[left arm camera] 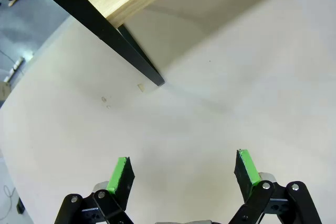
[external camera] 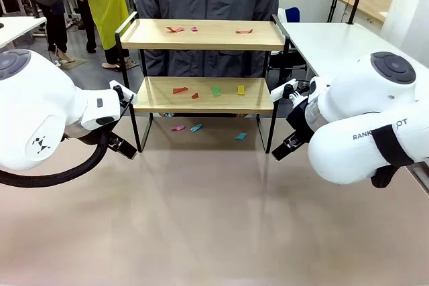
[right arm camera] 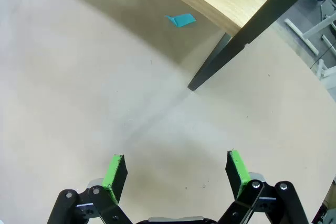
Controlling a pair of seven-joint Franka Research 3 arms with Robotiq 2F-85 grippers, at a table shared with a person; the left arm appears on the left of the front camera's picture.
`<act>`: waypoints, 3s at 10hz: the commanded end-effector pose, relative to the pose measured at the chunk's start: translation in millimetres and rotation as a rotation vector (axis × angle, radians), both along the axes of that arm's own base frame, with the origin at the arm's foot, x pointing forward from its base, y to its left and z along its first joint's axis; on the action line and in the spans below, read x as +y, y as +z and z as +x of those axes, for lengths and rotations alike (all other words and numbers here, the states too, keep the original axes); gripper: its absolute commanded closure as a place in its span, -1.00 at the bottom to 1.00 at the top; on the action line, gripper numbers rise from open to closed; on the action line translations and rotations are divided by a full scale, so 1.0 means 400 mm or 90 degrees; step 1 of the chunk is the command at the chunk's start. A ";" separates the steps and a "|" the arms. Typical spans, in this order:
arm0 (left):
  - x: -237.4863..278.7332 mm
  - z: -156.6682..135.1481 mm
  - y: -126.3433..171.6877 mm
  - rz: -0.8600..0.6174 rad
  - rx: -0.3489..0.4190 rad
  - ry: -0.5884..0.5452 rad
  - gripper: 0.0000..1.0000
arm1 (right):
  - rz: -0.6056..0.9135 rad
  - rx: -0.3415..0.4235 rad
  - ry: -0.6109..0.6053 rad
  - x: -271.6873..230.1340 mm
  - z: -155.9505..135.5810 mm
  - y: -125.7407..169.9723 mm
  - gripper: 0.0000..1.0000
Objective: Clean the shelf.
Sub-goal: Pick up the Duster handed by the human.
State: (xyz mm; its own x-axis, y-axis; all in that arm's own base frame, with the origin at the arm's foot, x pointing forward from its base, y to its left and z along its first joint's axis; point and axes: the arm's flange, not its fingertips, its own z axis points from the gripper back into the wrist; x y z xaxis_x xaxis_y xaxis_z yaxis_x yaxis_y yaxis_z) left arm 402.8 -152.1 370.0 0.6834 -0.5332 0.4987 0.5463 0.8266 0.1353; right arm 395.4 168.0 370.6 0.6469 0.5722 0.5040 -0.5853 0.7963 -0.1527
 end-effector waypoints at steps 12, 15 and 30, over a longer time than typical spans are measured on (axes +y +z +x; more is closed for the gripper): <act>0.425 0.102 0.218 -0.306 -0.082 -0.401 -1.00 | 0.255 -0.127 0.173 -0.496 0.164 0.286 -1.00; 0.502 0.158 0.160 -0.383 -0.133 -0.425 -1.00 | 0.332 -0.154 0.248 -0.632 0.202 0.166 -1.00; 0.689 0.255 0.024 -0.513 -0.319 -0.567 -1.00 | 0.502 -0.209 0.263 -0.857 0.307 -0.034 -1.00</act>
State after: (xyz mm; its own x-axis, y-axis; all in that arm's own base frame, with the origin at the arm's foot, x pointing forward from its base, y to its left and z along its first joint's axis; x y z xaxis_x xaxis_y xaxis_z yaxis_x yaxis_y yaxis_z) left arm 495.6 116.2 388.8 -0.0629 -0.2085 0.9760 0.9786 0.1789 0.1013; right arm 501.4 -167.5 360.6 0.2531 0.1674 0.9529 -0.8487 0.5111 0.1356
